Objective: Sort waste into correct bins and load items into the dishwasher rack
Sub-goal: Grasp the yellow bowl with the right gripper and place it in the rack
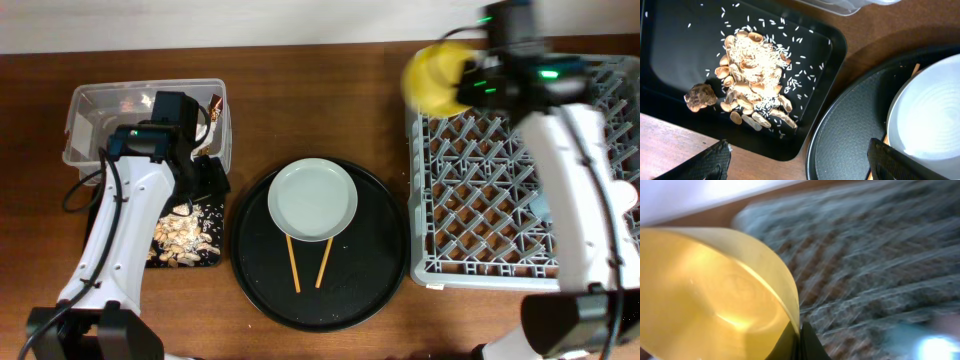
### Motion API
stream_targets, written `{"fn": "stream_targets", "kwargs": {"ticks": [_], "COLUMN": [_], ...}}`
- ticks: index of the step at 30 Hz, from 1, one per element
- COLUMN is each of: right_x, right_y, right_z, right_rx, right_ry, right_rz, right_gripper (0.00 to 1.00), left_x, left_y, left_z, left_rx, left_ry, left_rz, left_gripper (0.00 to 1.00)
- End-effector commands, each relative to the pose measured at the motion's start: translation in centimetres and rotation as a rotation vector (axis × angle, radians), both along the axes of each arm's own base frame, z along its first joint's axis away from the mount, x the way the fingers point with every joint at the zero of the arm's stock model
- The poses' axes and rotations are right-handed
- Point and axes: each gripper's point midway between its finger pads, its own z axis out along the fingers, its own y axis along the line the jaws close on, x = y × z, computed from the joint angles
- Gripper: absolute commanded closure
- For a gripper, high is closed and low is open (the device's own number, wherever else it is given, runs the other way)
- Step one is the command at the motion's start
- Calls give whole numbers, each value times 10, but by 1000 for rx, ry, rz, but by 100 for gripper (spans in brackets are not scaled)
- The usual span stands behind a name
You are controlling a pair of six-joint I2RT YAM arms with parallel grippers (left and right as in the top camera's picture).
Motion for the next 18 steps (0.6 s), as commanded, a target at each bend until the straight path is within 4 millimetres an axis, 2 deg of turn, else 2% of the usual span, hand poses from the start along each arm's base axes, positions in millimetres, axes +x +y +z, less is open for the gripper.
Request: {"fn": "stream_targets", "kwargs": {"ticks": [1, 3, 4, 6, 8, 10, 12, 13, 16, 18], "right_x": [-10, -31, -40, -49, -45, -42, -40, -34, -19, -13], "right_y": [-106, -169, -192, -217, -239, -263, -276, -279, -270, -262], "right_z": [20, 40, 49, 52, 28, -10, -38, -61, -97, -113], "right_rx": [-296, -499, -605, -724, -752, -802, -814, -800, -724, -720], "right_ry": [-28, -38, -37, -16, 44, 149, 219, 262, 293, 321], "right_rz": [-314, -563, -673, -793, -831, -861, -861, -837, -770, -735], "right_gripper": [96, 96, 96, 96, 96, 96, 96, 96, 96, 96], "left_x": [3, 3, 3, 3, 3, 3, 3, 3, 5, 5], "left_y": [3, 3, 3, 3, 3, 2, 2, 2, -1, -1], "left_z": [8, 8, 8, 8, 8, 8, 8, 8, 8, 8], "left_rx": [5, 5, 5, 5, 5, 2, 2, 0, -14, -14], "left_ry": [-35, -35, -36, -36, -37, -36, -35, -35, -44, -46], "left_rz": [17, 17, 17, 17, 17, 17, 17, 17, 14, 14], "left_gripper": [13, 13, 13, 13, 13, 13, 13, 13, 13, 13]}}
